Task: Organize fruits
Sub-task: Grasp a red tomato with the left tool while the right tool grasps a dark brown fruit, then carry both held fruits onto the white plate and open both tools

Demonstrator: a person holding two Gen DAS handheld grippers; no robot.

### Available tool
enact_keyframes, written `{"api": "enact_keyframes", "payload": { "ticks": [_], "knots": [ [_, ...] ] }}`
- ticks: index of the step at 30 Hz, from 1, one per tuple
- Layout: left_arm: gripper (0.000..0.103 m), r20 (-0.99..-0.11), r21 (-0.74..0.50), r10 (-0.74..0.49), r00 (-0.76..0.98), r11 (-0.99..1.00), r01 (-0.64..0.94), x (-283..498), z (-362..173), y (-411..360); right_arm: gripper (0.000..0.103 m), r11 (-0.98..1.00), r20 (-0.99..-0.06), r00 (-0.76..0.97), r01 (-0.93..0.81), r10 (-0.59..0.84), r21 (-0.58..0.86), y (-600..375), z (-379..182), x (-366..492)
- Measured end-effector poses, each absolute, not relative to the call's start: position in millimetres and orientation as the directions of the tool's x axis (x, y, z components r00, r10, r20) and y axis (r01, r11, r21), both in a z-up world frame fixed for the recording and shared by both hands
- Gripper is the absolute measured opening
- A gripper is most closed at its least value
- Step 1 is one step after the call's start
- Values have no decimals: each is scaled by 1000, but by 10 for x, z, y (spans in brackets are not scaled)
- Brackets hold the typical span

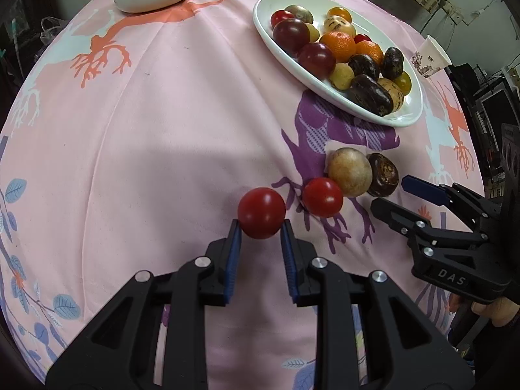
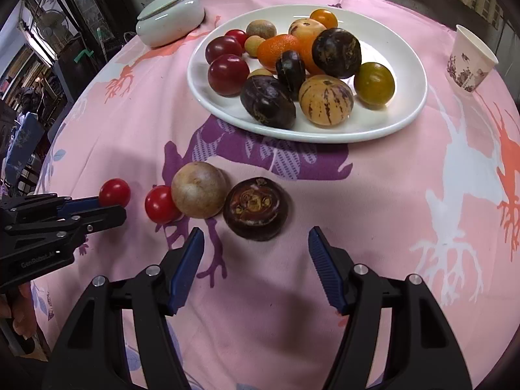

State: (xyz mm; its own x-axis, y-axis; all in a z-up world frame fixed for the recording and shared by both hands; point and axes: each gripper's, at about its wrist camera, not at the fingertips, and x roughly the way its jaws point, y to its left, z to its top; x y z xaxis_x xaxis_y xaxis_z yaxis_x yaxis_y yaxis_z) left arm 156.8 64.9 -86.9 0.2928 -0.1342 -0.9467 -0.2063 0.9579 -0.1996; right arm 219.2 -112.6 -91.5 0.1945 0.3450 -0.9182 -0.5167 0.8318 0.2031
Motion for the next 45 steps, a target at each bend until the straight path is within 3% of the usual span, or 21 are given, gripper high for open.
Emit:
{"api": "enact_keyframes", "payload": {
  "ticks": [7,9,29,45],
  "knots": [
    [25,-947,-201,-136,290,957,-209,1596,-890,654,53,829,-927,226,-543,299,135,-1002,-984,2247],
    [25,-948,-200,-134,287,957,-212,1594,-898,655,43,830,-924,245,-544,295,121,-982,-983,2254],
    [25,-926,-194,-134,354,971,-140,1490,-428,464,43,899,-867,331,-364,371,246,-1925,-391,2047],
    [25,-889,-209,-164,427,976,-59,2292,-134,319,43,883,-801,425,-392,422,258,-1798,8,2781]
  ]
}}
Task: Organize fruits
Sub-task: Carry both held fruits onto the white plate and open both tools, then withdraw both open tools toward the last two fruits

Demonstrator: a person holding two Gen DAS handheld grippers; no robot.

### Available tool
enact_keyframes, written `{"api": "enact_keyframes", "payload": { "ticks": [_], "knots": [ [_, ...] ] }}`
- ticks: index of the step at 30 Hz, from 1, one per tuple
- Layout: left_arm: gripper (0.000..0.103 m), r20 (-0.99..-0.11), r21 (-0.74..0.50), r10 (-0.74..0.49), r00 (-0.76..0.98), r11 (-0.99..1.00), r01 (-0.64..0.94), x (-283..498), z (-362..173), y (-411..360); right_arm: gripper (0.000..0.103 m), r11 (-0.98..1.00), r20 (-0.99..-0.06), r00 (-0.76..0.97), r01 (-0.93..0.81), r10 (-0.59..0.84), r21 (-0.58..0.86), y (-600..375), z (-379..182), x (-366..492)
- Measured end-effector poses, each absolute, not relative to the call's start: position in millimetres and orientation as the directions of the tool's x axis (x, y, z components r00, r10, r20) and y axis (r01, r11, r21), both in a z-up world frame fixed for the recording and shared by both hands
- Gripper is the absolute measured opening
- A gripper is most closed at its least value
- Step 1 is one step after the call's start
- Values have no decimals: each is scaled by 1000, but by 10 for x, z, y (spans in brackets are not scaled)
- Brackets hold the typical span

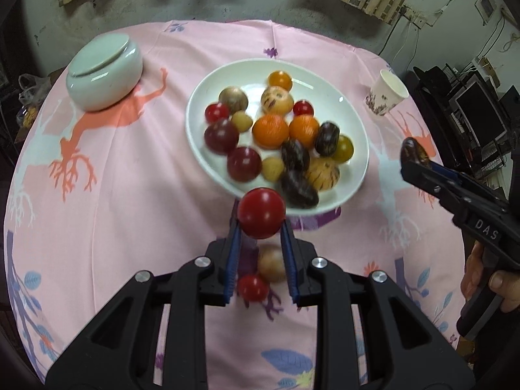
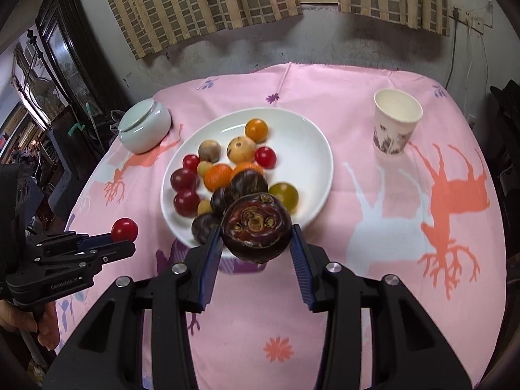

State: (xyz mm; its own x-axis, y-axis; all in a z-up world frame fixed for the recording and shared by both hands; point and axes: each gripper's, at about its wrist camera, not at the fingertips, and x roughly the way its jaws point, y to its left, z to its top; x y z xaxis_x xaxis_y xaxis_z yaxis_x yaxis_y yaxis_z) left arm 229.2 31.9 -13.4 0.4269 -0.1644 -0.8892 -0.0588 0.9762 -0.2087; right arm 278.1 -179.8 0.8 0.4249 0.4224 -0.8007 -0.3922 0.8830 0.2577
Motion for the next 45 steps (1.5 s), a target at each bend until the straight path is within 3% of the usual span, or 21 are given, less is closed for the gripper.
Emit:
{"api": "enact_keyframes", "payload": {
  "ticks": [8,11,12,14,33,45],
  "knots": [
    [26,-888,-186,-150,434,982,-43,2936,-171,225,45,883,-792,417,-352,445,311,-1558,-99,3331],
    [33,-892,-173,-125,435,982,-72,3026,-203,252,68,886,-810,360,-225,462,405,-1602,-208,3523],
    [44,-889,-181,-126,440,980,-86,3015,-210,280,68,885,-806,365,-179,466,431,-1649,-216,3546],
    [49,-888,-189,-124,444,976,-105,2976,-227,330,68,860,-781,359,-205,510,467,-1664,-206,3507],
    [57,-942,-165,-94,322,965,-203,1756,-588,606,67,899,-851,297,-211,433,383,-2111,-389,2391],
    [55,-939,-145,-101,328,983,-115,1532,-593,301,67,897,-858,266,-183,440,403,-2243,-439,1926]
  ]
}}
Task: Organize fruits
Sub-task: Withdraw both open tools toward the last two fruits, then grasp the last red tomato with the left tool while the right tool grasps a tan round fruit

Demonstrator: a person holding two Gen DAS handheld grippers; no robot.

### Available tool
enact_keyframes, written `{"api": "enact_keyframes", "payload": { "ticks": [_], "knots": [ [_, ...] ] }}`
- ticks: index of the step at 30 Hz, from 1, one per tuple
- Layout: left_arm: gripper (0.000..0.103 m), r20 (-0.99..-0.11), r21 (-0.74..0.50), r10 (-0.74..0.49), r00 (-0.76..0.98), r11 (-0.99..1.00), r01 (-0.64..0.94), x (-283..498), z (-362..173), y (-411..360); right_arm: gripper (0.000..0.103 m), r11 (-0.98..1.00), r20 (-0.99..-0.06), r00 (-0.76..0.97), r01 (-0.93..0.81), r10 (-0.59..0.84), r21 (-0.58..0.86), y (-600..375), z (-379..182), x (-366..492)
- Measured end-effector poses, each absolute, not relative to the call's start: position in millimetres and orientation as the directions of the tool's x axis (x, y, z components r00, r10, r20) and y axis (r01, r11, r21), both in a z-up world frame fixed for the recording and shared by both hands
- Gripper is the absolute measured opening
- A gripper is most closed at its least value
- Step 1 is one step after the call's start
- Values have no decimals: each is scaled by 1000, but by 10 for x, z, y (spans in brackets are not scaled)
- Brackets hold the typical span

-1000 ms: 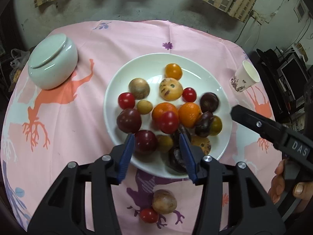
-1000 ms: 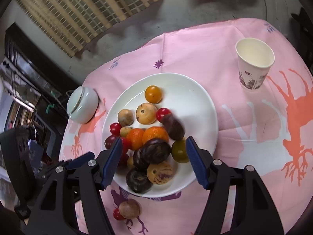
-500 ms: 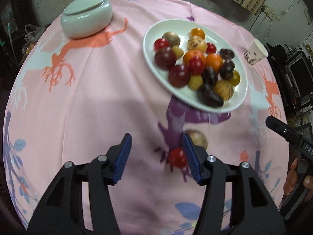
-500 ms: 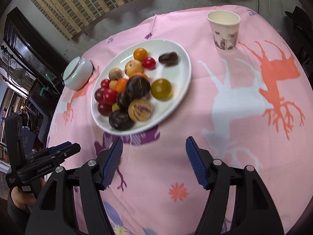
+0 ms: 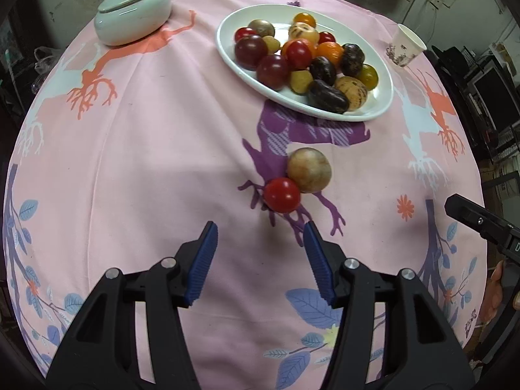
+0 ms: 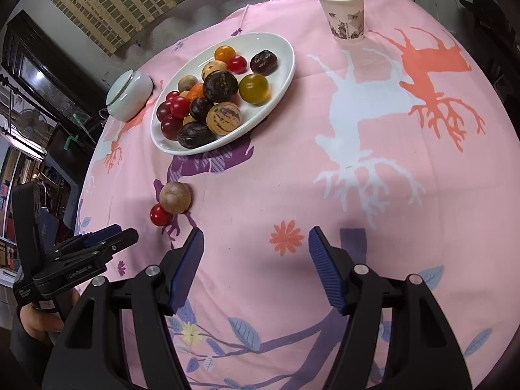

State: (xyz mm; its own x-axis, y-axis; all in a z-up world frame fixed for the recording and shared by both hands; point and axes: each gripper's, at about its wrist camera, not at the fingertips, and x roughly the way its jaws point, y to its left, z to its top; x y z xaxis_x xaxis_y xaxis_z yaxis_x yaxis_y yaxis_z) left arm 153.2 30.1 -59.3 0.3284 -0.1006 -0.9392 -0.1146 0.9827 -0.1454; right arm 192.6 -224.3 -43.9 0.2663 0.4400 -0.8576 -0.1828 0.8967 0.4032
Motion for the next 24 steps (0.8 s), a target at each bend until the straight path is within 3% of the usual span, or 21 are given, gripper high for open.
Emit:
{"api": "enact_keyframes", "payload": {
  "ticks": [16,24],
  "knots": [
    [42,-950,-166,-134,281,982,-93,1800,-895,154,67,890,-861,228,-156,454,428,-2279,-598,1969],
    [28,-957,-164,-128,259,979,-122,1920,-1022,119,67,883,-864,196,-177,464,434,-2171,-676,2010]
  ]
}}
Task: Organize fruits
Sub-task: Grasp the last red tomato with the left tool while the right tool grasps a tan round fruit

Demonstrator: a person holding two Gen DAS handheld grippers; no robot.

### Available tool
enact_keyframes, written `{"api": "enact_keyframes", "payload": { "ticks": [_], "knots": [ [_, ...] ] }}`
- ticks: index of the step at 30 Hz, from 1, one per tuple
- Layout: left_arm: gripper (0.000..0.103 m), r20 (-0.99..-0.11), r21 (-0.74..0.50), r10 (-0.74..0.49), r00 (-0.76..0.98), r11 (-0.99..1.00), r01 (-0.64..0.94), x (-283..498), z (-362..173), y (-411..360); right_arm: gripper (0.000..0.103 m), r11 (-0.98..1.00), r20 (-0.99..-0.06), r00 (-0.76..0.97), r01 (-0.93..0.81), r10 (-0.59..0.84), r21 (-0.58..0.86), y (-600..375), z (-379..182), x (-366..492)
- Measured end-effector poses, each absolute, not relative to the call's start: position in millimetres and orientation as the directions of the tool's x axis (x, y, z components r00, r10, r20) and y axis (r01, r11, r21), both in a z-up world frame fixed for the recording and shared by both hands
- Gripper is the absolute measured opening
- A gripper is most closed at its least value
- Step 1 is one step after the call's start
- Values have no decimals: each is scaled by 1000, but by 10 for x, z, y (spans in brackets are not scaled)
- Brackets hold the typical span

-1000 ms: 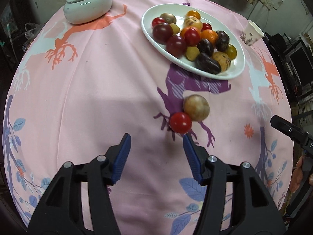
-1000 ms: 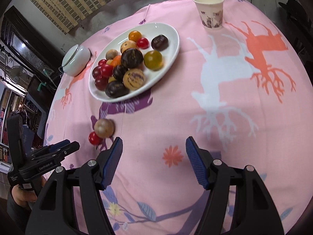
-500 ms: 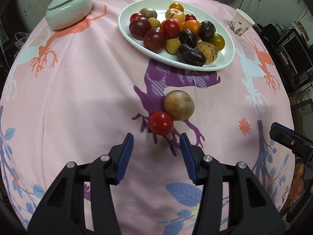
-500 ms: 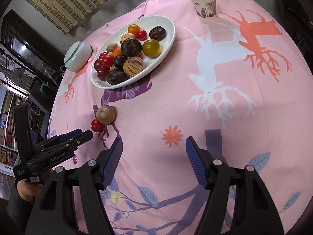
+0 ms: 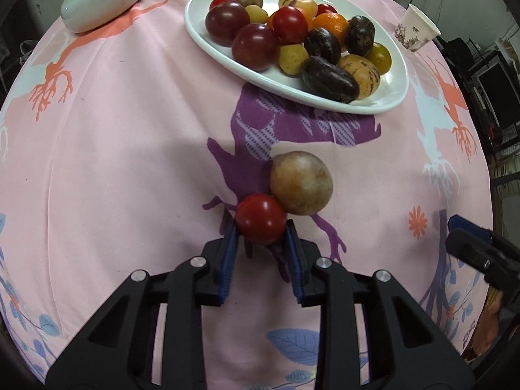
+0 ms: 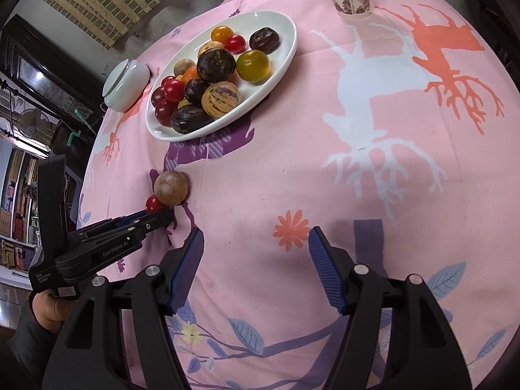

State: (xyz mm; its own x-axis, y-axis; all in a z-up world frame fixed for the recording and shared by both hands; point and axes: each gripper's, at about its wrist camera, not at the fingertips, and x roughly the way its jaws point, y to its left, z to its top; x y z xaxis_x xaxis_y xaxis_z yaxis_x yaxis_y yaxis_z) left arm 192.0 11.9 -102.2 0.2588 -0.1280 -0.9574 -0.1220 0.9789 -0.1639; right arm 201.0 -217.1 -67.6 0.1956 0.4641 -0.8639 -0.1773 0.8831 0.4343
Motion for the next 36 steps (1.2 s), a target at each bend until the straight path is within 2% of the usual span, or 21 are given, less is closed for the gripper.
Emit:
{"api": "enact_keyframes", "payload": {
  "ticks": [9,18,23,28,32,36],
  "knots": [
    [27,-945,-177,-133,298,976,-128,1770,-844,252,67,866,-865,164,-263,474,425,-1881,-648,1994],
    [27,-940,-199,-127,317,958,-206,1545,-783,645,68,839,-875,141,-387,463,382,-1269,-669,2053],
    [27,-940,-206,-123,318,948,-242,1490,-803,826,67,828,-895,167,-479,413,292,-912,-740,2098],
    [27,-939,-202,-116,324,948,-248,1532,-784,877,62,808,-913,184,-549,365,212,-631,-834,2134],
    [27,-938,-202,-115,327,949,-244,1557,-762,880,40,803,-921,210,-576,327,154,-519,-911,2152],
    [27,-937,-197,-113,329,952,-235,1572,-728,866,38,806,-908,238,-571,346,157,-582,-879,2145]
  ]
}}
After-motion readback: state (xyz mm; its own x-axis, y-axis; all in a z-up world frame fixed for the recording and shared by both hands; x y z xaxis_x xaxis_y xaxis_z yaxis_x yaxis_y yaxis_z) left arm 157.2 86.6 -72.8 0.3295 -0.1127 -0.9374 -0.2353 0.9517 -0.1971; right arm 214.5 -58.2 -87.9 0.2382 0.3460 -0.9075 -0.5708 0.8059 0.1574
